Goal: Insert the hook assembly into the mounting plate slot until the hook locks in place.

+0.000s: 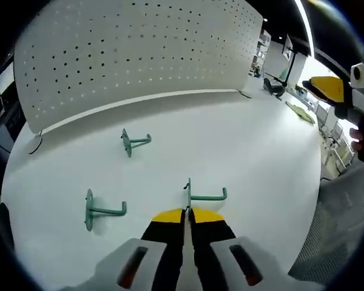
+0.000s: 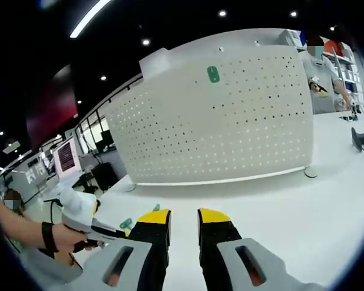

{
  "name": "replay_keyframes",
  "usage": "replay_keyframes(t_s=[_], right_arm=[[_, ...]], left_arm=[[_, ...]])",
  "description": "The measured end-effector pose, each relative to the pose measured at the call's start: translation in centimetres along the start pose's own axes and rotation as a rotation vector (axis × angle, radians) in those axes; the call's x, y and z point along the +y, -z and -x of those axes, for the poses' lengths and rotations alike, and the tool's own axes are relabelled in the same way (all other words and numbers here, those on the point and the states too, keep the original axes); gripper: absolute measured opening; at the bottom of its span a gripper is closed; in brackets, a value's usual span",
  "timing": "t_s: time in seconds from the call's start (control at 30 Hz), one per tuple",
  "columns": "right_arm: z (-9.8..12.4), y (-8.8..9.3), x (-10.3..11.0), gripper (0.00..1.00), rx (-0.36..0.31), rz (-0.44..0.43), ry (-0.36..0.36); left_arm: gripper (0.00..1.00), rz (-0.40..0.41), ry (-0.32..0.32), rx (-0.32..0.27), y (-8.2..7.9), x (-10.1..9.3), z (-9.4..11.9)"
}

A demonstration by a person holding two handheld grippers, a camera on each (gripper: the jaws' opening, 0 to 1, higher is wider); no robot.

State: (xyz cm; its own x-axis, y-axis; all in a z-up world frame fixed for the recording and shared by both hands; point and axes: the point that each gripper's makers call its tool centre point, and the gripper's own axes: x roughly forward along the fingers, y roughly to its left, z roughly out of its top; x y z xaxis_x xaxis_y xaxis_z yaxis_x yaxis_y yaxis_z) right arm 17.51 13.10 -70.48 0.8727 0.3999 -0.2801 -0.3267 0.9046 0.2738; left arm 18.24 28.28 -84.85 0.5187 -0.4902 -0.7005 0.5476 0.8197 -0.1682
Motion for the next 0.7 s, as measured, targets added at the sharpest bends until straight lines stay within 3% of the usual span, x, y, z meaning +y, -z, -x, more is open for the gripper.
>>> replay_keyframes(t_s=[0.7], right_arm=[[-0.8, 0.2, 1.9, 0.17, 0.012, 0.006, -0.06]], left_arm=[[0.04, 0.066, 0.051, -0.138, -2.2, -1.3, 2.3]])
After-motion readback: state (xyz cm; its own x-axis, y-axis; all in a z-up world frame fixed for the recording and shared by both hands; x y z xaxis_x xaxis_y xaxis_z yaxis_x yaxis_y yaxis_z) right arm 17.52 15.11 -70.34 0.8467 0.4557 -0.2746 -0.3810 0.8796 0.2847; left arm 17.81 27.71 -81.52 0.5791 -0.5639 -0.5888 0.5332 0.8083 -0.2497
